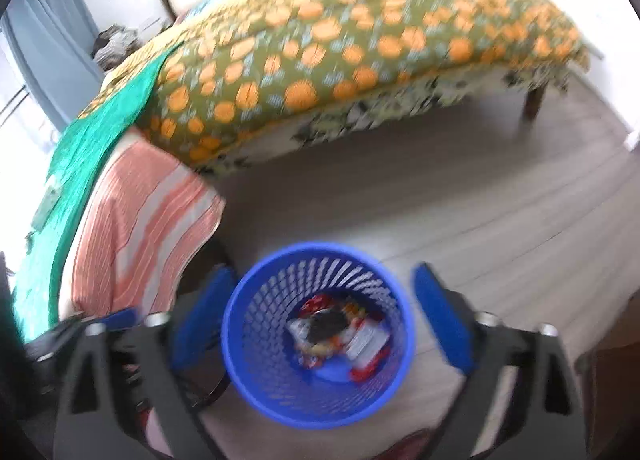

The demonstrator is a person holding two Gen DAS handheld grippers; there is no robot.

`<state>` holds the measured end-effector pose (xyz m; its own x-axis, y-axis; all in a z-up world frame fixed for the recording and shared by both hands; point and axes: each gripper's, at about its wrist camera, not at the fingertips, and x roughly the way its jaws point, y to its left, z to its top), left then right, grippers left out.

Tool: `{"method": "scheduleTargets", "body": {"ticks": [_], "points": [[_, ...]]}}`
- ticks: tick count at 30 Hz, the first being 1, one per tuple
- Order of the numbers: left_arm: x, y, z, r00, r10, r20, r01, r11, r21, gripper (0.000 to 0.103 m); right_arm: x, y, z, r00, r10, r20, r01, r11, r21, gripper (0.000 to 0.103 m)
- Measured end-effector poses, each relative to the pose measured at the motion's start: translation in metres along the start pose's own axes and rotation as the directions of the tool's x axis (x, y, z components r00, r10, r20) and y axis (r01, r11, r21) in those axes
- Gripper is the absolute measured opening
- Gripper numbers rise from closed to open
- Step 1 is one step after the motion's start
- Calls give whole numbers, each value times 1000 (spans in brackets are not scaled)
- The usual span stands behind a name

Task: Collect trash
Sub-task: 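Return both tools to the green cloth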

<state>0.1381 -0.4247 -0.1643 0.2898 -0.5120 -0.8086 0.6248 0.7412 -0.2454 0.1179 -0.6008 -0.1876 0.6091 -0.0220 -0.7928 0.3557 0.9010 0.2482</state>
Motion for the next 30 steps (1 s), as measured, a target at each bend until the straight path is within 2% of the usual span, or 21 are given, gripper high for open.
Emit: {"method": "scheduleTargets", "body": {"ticks": [2,6,9,11,15,18,21,23,24,25,27,30], "points": [[-33,-2,-7,999,-7,47,6,1000,23,92,-7,8,-2,998,-47,32,48,999,-22,95],[-82,12,-31,996,18,82,-21,999,43,94,-22,50,-13,981,-144,127,164,974,-158,95],[-117,45,-56,993,77,92,-80,997,22,95,-33,87,-25,963,-161,214,219,934,-283,95],[-138,74,-72,986,128,103,-127,992,-11,95,-39,108,-35,957,-147,249,226,917,-329,95],[-179,142,-105,963,246,113,-236,967,-98,96,-48,168,-61,966,-51,252,153,902,-404,95],[-204,196,-123,937,331,109,-310,935,-174,97,-55,223,-78,976,45,215,63,880,-471,95],[-228,240,-133,892,434,124,-398,886,-236,97,-58,292,-88,978,147,145,-49,847,-529,95],[-238,270,-140,860,496,119,-450,848,-278,97,-55,324,-88,977,190,99,-108,834,-540,96],[-243,281,-144,850,514,114,-464,834,-298,97,-51,345,-87,974,217,68,-146,828,-541,96],[-248,293,-151,845,524,108,-471,823,-317,97,-48,363,-85,970,240,42,-180,823,-538,96],[-256,310,-163,845,527,92,-467,811,-353,97,-35,395,-81,966,257,7,-212,814,-541,97],[-267,324,-177,848,525,80,-464,806,-367,97,-2,429,-77,974,226,-29,-206,818,-536,97]]}}
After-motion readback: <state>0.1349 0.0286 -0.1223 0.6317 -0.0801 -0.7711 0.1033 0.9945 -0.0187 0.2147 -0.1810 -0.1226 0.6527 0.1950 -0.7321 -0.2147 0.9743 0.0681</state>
